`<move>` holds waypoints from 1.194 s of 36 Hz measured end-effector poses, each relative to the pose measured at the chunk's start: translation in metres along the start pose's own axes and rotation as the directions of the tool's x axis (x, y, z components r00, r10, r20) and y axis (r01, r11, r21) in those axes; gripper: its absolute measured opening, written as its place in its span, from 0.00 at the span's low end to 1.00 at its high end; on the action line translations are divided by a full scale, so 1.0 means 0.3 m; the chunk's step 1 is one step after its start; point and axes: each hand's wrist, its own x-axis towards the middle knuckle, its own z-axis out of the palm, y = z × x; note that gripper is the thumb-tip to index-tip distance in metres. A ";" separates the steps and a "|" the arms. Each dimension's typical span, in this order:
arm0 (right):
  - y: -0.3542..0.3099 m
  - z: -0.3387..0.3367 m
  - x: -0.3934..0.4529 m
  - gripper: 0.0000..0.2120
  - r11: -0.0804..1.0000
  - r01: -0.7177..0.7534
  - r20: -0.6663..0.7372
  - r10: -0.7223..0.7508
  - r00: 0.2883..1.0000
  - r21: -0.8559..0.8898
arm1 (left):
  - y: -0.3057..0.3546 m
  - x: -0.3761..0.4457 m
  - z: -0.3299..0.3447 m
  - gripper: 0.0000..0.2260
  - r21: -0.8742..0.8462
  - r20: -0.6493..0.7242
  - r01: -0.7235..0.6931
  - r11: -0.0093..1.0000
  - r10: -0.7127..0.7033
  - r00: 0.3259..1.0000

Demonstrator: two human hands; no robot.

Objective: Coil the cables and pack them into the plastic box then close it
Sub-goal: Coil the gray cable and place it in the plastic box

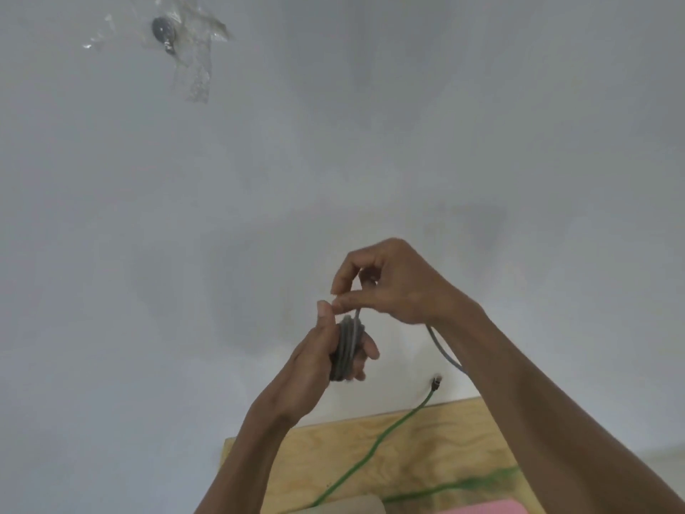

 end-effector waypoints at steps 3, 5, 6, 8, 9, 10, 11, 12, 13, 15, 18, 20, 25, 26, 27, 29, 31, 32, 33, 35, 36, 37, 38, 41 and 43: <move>0.040 0.019 0.022 0.10 0.982 0.008 -0.101 0.011 0.995 0.188 | 0.025 0.002 0.045 0.40 -0.251 0.092 0.001 0.968 0.022 0.996; 0.075 0.044 0.030 0.11 0.952 -0.009 -0.169 0.064 0.984 0.307 | 0.051 0.009 0.065 0.37 -0.396 0.112 -0.005 0.918 0.054 0.992; 0.092 0.059 0.031 0.11 0.933 -0.024 -0.195 0.100 0.976 0.359 | 0.062 0.013 0.072 0.34 -0.451 0.109 -0.014 0.892 0.071 0.991; 0.118 0.094 0.024 0.12 0.883 -0.056 -0.213 0.174 0.962 0.466 | 0.078 0.017 0.081 0.26 -0.512 0.077 -0.046 0.858 0.099 0.992; 0.127 0.110 0.016 0.13 0.845 -0.084 -0.198 0.219 0.955 0.528 | 0.082 0.018 0.082 0.22 -0.520 0.055 -0.064 0.852 0.108 0.993; 0.138 0.126 0.006 0.14 0.811 -0.119 -0.176 0.263 0.948 0.573 | 0.084 0.020 0.081 0.18 -0.518 0.029 -0.081 0.851 0.112 0.993; 0.150 0.144 -0.004 0.15 0.778 -0.157 -0.148 0.306 0.941 0.608 | 0.085 0.021 0.080 0.15 -0.512 0.001 -0.097 0.853 0.114 0.993; 0.167 0.161 -0.014 0.15 0.722 -0.219 -0.088 0.362 0.928 0.657 | 0.085 0.022 0.079 0.13 -0.507 -0.029 -0.110 0.855 0.110 0.994; 0.179 0.178 -0.025 0.16 0.655 -0.277 -0.008 0.396 0.918 0.703 | 0.083 0.023 0.077 0.12 -0.509 -0.057 -0.116 0.853 0.102 0.993; 0.198 0.216 -0.052 0.21 0.546 -0.282 0.061 0.387 0.920 0.789 | 0.077 0.023 0.070 0.12 -0.528 -0.101 -0.128 0.840 0.087 0.991; 0.227 0.287 -0.099 0.19 0.651 -0.280 -0.052 0.441 0.896 0.706 | 0.057 0.020 0.060 0.12 -0.538 -0.165 -0.150 0.829 0.071 0.984; 0.242 0.338 -0.136 0.19 0.735 -0.313 -0.088 0.450 0.889 0.602 | 0.036 0.016 0.053 0.11 -0.546 -0.215 -0.159 0.823 0.046 0.975; 0.243 0.429 -0.222 0.22 0.776 -0.393 -0.006 0.455 0.891 0.492 | -0.010 0.018 0.009 0.12 -0.540 -0.346 -0.234 0.808 0.040 0.937; 0.239 0.439 -0.243 0.19 0.824 -0.375 -0.018 0.422 0.906 0.425 | -0.019 0.018 -0.006 0.12 -0.498 -0.369 -0.235 0.835 0.041 0.929; 0.234 0.447 -0.261 0.16 0.872 -0.347 -0.048 0.385 0.922 0.345 | -0.030 0.017 -0.022 0.13 -0.428 -0.389 -0.222 0.876 0.043 0.920; 0.224 0.445 -0.278 0.10 0.935 -0.303 -0.104 0.325 0.940 0.183 | -0.052 0.009 -0.043 0.18 -0.256 -0.406 -0.173 0.951 0.057 0.912; 0.208 0.417 -0.280 0.13 0.957 -0.287 -0.070 0.283 0.957 -0.049 | -0.078 -0.004 -0.048 0.24 -0.115 -0.389 -0.119 0.986 0.065 0.919; 0.195 0.398 -0.279 0.14 0.950 -0.269 -0.027 0.268 0.963 -0.158 | -0.090 -0.011 -0.048 0.26 -0.061 -0.379 -0.096 0.994 0.065 0.923; 0.177 0.375 -0.275 0.15 0.940 -0.244 0.021 0.256 0.967 -0.239 | -0.102 -0.017 -0.046 0.27 -0.023 -0.377 -0.080 0.997 0.066 0.924; 0.135 0.330 -0.265 0.15 0.924 -0.194 0.114 0.243 0.963 -0.330 | -0.119 -0.025 -0.042 0.28 0.002 -0.394 -0.076 0.997 0.071 0.916; 0.112 0.312 -0.259 0.15 0.918 -0.168 0.151 0.234 0.960 -0.360 | -0.122 -0.026 -0.038 0.28 -0.002 -0.403 -0.074 0.997 0.067 0.913; 0.091 0.298 -0.254 0.16 0.910 -0.134 0.185 0.220 0.958 -0.392 | -0.122 -0.025 -0.033 0.29 -0.014 -0.409 -0.064 0.998 0.053 0.911; 0.071 0.289 -0.249 0.15 0.899 -0.090 0.217 0.200 0.955 -0.429 | -0.118 -0.025 -0.025 0.30 -0.032 -0.407 -0.047 0.998 0.030 0.913; 0.033 0.270 -0.232 0.10 0.829 0.069 0.286 0.112 0.952 -0.555 | -0.109 -0.024 -0.015 0.37 -0.019 -0.362 0.019 1.000 -0.025 0.932; 0.023 0.243 -0.208 0.08 0.786 0.153 0.285 0.031 0.958 -0.600 | -0.108 -0.026 -0.017 0.41 0.050 -0.284 0.041 0.998 -0.026 0.959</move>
